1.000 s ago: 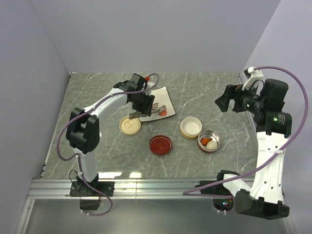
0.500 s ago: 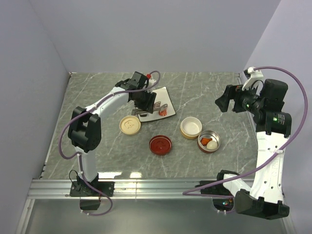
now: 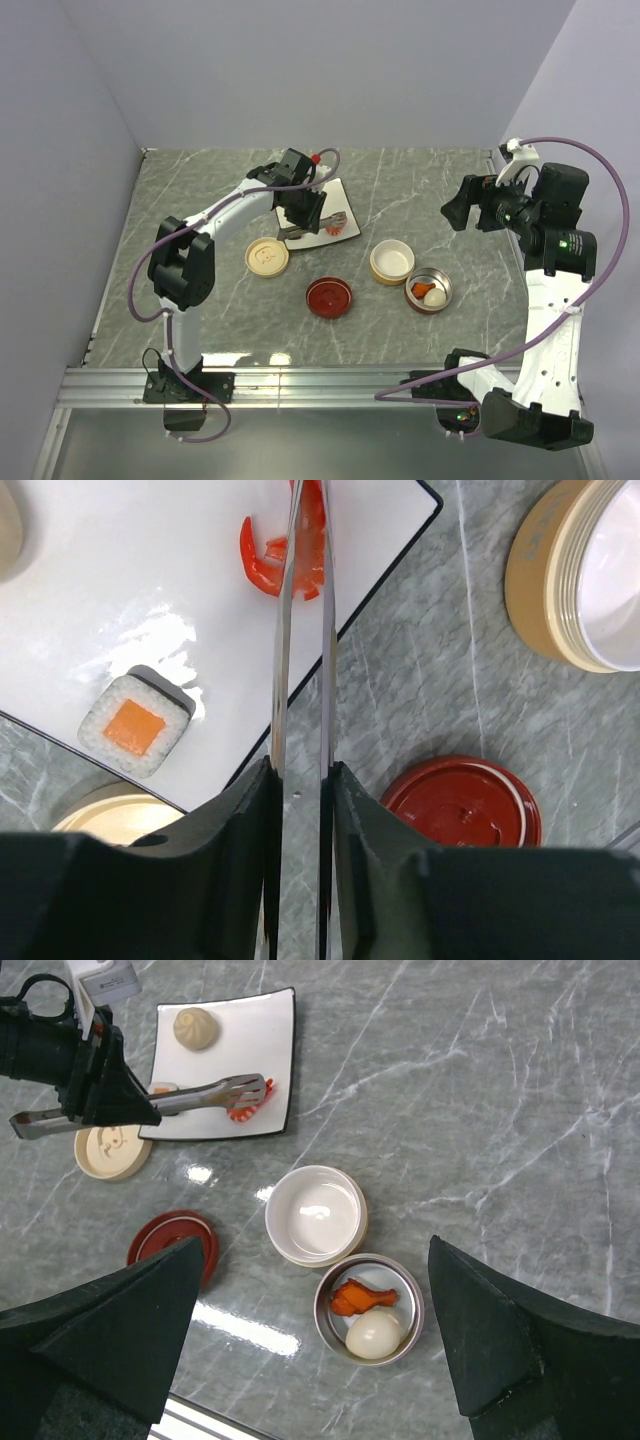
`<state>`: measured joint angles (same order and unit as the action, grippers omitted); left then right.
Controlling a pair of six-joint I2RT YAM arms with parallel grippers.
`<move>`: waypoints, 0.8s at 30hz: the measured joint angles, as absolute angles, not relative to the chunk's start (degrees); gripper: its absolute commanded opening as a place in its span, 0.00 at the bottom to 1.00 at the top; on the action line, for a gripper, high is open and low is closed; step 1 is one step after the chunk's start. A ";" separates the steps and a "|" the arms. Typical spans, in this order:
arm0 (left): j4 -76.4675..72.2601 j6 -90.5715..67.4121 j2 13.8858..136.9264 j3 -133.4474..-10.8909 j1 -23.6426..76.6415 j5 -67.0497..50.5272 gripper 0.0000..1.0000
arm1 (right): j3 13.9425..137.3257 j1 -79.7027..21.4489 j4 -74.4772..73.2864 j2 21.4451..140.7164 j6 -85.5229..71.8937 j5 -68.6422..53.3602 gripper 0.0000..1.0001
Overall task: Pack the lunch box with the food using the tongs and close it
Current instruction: Pick up the food using the clamp
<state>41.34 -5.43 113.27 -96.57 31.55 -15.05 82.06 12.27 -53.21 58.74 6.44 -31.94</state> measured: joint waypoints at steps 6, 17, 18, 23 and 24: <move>41.41 -5.17 113.27 -96.79 31.59 -14.39 0.16 | 82.06 12.27 -53.21 58.74 6.46 -31.92 1.00; 41.36 -3.95 111.83 -96.79 31.59 -13.15 0.01 | 82.06 12.27 -53.21 58.74 6.44 -31.92 1.00; 41.36 -3.86 111.42 -96.79 31.59 -13.15 0.01 | 82.06 12.27 -53.21 58.74 6.44 -31.94 1.00; 41.39 -3.64 108.53 -96.88 31.64 -13.23 0.00 | 82.06 12.27 -53.21 58.74 6.44 -31.94 1.00; 41.34 -3.62 107.98 -96.90 31.70 -13.28 0.00 | 82.06 12.27 -53.21 58.74 6.44 -31.94 1.00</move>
